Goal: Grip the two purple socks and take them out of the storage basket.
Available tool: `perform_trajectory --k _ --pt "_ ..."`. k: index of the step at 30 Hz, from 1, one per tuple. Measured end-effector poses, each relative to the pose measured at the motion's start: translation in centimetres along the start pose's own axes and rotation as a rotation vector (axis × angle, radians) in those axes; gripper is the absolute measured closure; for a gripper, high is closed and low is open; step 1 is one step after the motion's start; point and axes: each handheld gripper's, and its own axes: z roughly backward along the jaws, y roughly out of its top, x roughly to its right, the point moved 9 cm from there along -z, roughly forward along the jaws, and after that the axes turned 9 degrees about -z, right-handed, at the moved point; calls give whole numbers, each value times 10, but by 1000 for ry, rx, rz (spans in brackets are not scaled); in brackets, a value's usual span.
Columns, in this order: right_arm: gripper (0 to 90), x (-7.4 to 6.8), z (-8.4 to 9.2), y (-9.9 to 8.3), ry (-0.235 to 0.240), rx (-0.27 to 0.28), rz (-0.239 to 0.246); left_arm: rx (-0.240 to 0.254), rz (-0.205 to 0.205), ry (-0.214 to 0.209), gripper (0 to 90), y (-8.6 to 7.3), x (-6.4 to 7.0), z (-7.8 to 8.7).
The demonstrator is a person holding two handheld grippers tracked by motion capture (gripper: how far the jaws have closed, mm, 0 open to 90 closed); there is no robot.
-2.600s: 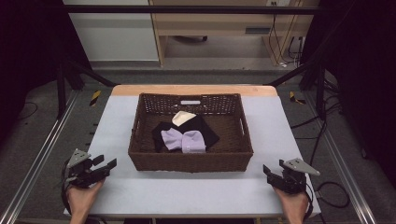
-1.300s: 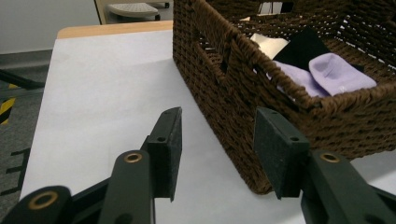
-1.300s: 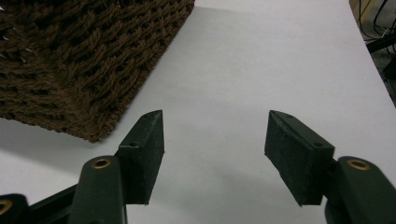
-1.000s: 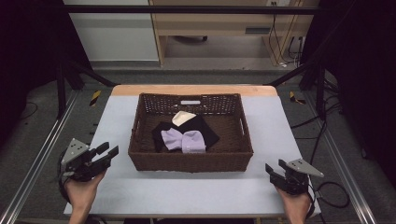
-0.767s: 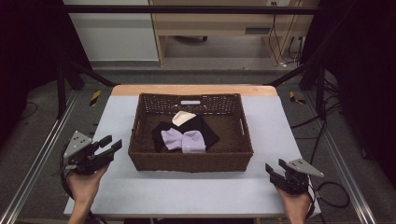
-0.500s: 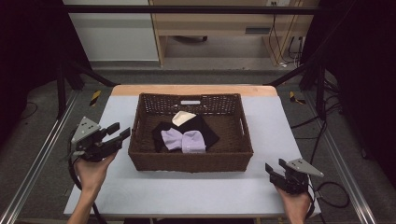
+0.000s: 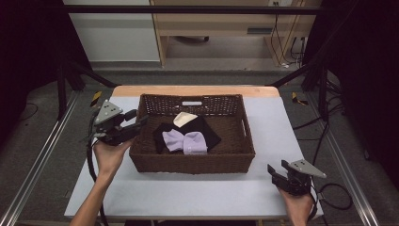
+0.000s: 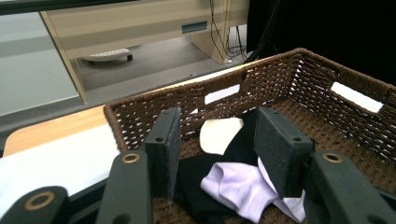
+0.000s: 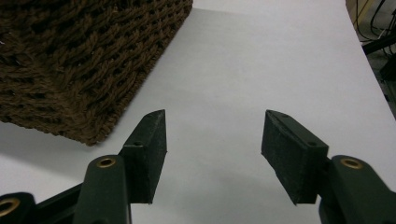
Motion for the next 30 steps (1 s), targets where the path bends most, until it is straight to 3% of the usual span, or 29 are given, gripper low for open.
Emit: perform_trajectory --k 7,16,26,30 --pt "413 1 0 1 2 2 -11 -29 -13 -7 497 8 4 -24" --pt "413 1 0 1 7 3 -15 -60 11 -21 463 13 4 -52" --pt "404 2 -2 1 1 -5 -21 -102 6 -13 443 3 6 -87" --pt "403 2 -2 1 -2 -3 -22 -135 -14 0 425 -5 7 -99"
